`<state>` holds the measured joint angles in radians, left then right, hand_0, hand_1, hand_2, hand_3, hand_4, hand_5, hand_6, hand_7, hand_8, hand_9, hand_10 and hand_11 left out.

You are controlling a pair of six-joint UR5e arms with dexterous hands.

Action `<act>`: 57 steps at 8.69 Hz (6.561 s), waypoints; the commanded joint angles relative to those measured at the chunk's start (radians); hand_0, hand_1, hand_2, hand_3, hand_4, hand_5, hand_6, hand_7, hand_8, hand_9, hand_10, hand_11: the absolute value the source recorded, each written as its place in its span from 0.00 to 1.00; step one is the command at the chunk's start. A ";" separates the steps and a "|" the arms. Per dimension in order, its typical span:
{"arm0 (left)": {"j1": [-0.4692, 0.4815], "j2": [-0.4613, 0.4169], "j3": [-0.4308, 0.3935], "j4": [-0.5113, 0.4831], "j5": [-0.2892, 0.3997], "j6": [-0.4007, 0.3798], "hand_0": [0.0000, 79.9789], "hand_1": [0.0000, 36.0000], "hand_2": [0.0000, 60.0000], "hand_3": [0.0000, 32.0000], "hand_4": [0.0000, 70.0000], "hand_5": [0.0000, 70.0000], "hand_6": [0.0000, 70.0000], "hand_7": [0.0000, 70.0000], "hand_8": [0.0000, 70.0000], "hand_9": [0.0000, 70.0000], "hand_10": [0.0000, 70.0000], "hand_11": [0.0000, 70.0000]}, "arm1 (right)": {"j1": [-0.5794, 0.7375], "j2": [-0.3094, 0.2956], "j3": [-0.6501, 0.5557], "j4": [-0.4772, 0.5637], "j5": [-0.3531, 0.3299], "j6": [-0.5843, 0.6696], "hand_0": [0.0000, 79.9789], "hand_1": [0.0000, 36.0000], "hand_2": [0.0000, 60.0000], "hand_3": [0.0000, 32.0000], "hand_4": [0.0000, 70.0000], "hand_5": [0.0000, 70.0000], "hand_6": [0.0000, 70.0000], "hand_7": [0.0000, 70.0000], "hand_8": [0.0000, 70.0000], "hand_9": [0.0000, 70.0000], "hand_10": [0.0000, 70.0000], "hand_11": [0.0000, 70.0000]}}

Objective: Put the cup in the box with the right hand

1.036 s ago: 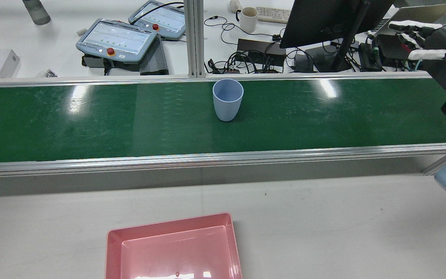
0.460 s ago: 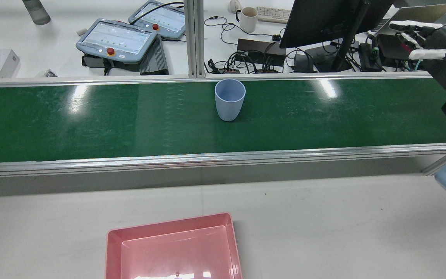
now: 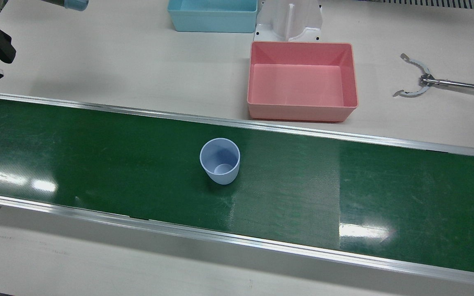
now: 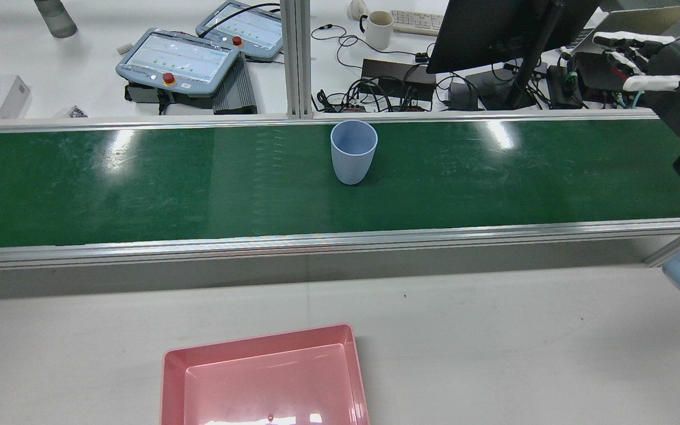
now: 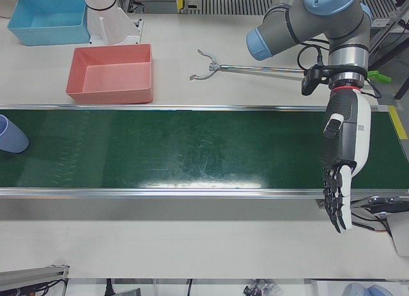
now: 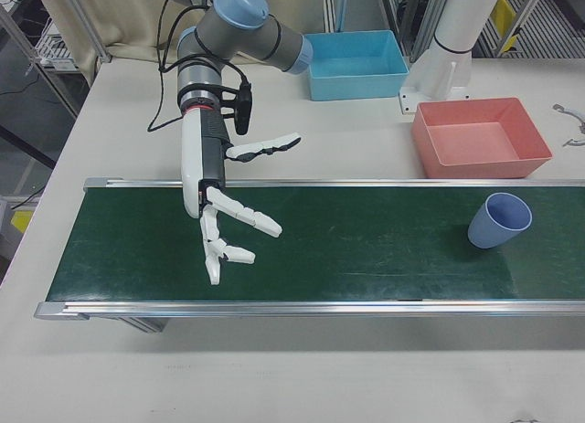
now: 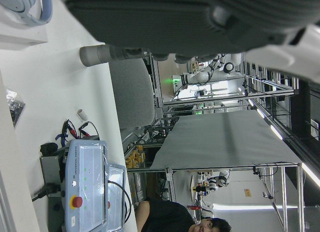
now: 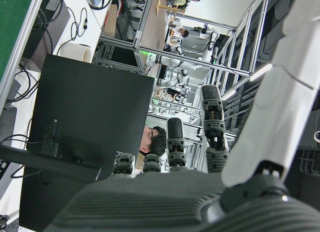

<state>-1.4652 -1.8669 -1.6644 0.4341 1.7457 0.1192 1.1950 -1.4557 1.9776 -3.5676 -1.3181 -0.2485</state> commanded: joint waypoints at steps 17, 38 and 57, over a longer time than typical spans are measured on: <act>0.000 0.000 0.000 0.000 0.000 0.000 0.00 0.00 0.00 0.00 0.00 0.00 0.00 0.00 0.00 0.00 0.00 0.00 | -0.002 -0.002 0.000 0.000 -0.001 0.000 0.67 0.25 0.00 0.14 0.38 0.07 0.10 0.54 0.03 0.12 0.06 0.10; 0.000 0.000 0.000 0.000 0.000 0.000 0.00 0.00 0.00 0.00 0.00 0.00 0.00 0.00 0.00 0.00 0.00 0.00 | -0.008 0.040 -0.046 0.000 -0.001 -0.003 0.67 0.24 0.00 0.08 0.41 0.07 0.12 0.60 0.04 0.15 0.07 0.12; 0.000 0.000 0.000 0.000 0.000 0.000 0.00 0.00 0.00 0.00 0.00 0.00 0.00 0.00 0.00 0.00 0.00 0.00 | 0.084 0.003 -0.235 0.459 -0.081 -0.253 0.66 0.27 0.00 0.00 0.40 0.07 0.09 0.36 0.06 0.13 0.08 0.14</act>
<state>-1.4649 -1.8669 -1.6644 0.4341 1.7457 0.1185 1.2805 -1.4609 2.0470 -3.5112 -1.4092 -0.4097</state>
